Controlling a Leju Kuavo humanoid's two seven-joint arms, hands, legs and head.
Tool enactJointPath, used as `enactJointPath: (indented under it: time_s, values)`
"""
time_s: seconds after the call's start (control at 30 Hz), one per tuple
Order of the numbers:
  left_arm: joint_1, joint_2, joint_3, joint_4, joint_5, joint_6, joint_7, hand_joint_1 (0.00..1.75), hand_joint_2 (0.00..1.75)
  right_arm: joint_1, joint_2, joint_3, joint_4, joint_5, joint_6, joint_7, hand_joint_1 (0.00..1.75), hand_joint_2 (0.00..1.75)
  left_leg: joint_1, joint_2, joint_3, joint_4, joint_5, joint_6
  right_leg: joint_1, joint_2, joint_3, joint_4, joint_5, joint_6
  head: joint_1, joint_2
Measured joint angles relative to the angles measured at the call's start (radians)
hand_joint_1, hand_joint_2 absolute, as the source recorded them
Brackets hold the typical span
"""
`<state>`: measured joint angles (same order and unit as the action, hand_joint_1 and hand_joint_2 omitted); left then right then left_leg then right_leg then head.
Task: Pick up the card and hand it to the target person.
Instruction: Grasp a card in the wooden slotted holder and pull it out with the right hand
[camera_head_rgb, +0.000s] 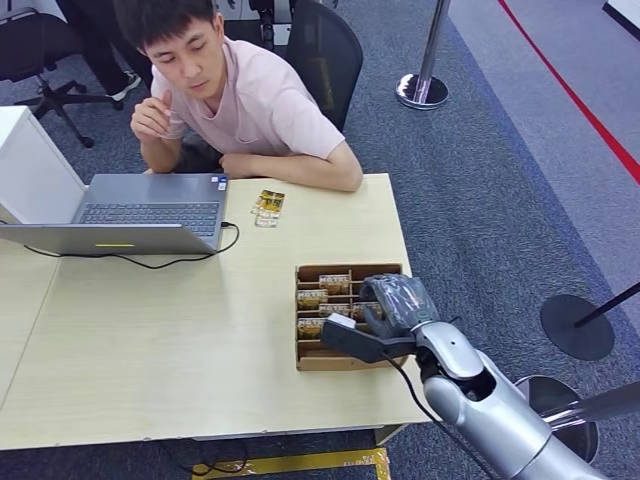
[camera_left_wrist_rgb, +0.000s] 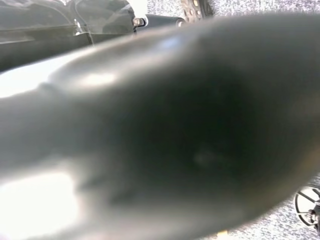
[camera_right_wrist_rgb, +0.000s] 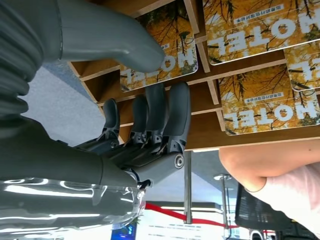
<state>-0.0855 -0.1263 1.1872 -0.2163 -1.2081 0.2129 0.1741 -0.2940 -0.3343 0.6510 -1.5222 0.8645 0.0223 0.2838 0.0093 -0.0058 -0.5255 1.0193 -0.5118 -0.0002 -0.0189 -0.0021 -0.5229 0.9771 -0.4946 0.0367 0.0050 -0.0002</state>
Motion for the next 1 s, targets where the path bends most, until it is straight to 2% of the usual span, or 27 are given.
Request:
enactJointPath:
  time_s: [0.3,0.8,0.87,0.93,1.0]
  values:
    - [0.0,0.0,0.0,0.0,0.0,0.0,-0.005,0.0,0.0,0.028,-0.02,-0.003,-0.04,0.002,0.0,0.0,1.02,1.75,0.0,0.0,0.0,0.0,0.0,0.0,0.0,0.0,0.0,0.0,0.0,0.0,0.0,0.0]
    - [0.0,0.0,0.001,0.0,0.001,0.0,0.0,0.0,0.0,0.045,-0.021,0.006,-0.065,0.006,0.022,-0.025,1.07,1.75,0.0,0.0,0.0,0.0,0.0,0.0,0.0,0.0,0.0,0.0,0.0,0.0,0.0,0.0]
    - [0.0,0.0,0.001,0.0,0.002,0.0,0.0,0.0,0.0,0.044,-0.021,0.008,-0.068,0.006,0.027,-0.026,1.18,1.75,0.0,0.0,0.0,0.0,0.0,0.0,0.0,0.0,0.0,0.0,0.0,0.0,0.0,0.0]
    - [0.0,0.0,0.002,0.0,0.002,0.0,-0.001,0.0,0.0,0.042,-0.021,0.01,-0.069,0.006,0.031,-0.027,1.39,1.75,0.0,0.0,-0.001,0.0,0.0,0.0,0.0,0.0,0.0,0.0,0.0,0.0,0.0,0.0]
    - [0.0,0.0,0.002,0.0,0.002,0.0,-0.003,0.0,0.0,0.037,-0.021,0.012,-0.069,0.005,0.033,-0.027,1.52,1.75,0.0,0.0,0.0,0.0,0.0,0.0,0.0,0.0,0.0,0.0,0.0,0.0,0.0,0.0]
